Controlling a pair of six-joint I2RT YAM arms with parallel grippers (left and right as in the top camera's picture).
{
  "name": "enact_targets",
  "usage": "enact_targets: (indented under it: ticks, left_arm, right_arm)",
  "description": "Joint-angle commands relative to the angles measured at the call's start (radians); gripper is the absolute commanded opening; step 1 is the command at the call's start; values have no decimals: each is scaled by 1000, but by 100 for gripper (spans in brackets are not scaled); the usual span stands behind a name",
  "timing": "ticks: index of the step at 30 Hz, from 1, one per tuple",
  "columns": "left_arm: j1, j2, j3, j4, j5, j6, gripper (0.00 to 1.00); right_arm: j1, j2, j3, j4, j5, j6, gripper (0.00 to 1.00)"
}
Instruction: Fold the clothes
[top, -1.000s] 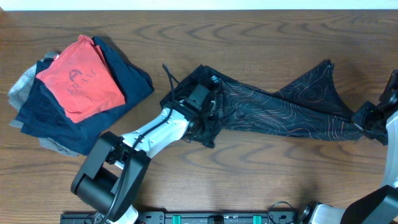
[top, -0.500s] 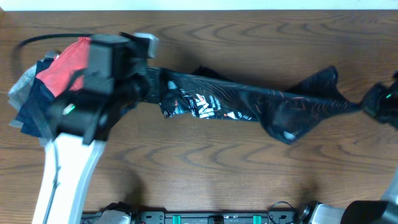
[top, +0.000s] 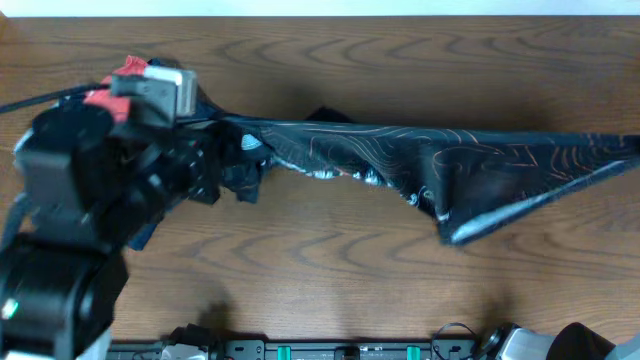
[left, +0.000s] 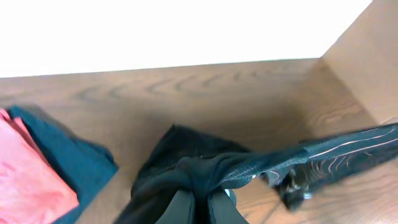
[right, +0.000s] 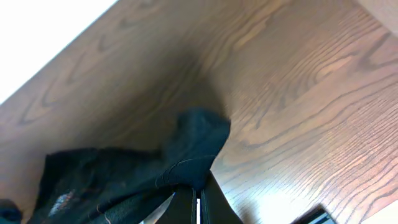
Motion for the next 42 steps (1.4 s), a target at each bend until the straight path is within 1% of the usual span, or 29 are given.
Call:
enact_targets:
  ticks: [1, 7, 11, 13, 16, 19, 21, 23, 25, 27, 30, 32, 34, 37, 39, 42]
  left_arm:
    - [19, -24, 64, -6, -44, 13, 6]
    - [18, 23, 64, -44, -40, 13, 6]
    - [4, 129, 63, -63, -39, 19, 6]
    - [-10, 199, 63, -50, -40, 71, 6]
    - [-19, 328, 64, 13, -41, 146, 6]
    - [-19, 467, 64, 117, -41, 205, 6]
    - [-19, 554, 64, 209, -41, 211, 6]
    - [-19, 608, 74, 274, -41, 210, 6]
    - [-19, 632, 90, 305, -41, 195, 6]
    - [-19, 631, 108, 305, -40, 182, 6]
    - [-19, 603, 128, 264, -40, 180, 6]
    - [-19, 569, 128, 204, -40, 168, 6]
    - [-24, 533, 128, 97, -40, 145, 6]
    - [-42, 505, 128, -71, -40, 145, 6]
    - [-65, 498, 128, -205, -40, 145, 6]
    - [-101, 500, 112, -337, -40, 146, 6]
  right_arm:
    - [-33, 2, 51, 0, 68, -14, 1]
    - [-31, 24, 51, -3, 72, -18, 1]
    - [-8, 84, 50, -2, 67, -23, 1]
    - [18, 128, 50, 6, 66, -38, 1]
    - [68, 207, 50, 49, 37, -74, 1]
    - [116, 286, 50, 141, -17, -116, 1]
    - [142, 338, 50, 234, -66, -142, 1]
    - [154, 373, 50, 313, -75, -141, 1]
    - [155, 388, 50, 364, -79, -123, 1]
    - [153, 389, 50, 385, -82, -122, 1]
    - [153, 382, 51, 348, -81, -139, 1]
    - [153, 380, 51, 266, -67, -154, 1]
    - [152, 381, 50, 140, -21, -152, 1]
    - [153, 383, 36, -5, 39, -152, 1]
    - [153, 371, -7, -6, 51, -153, 1]
    - [153, 362, -88, -6, 65, -151, 1]
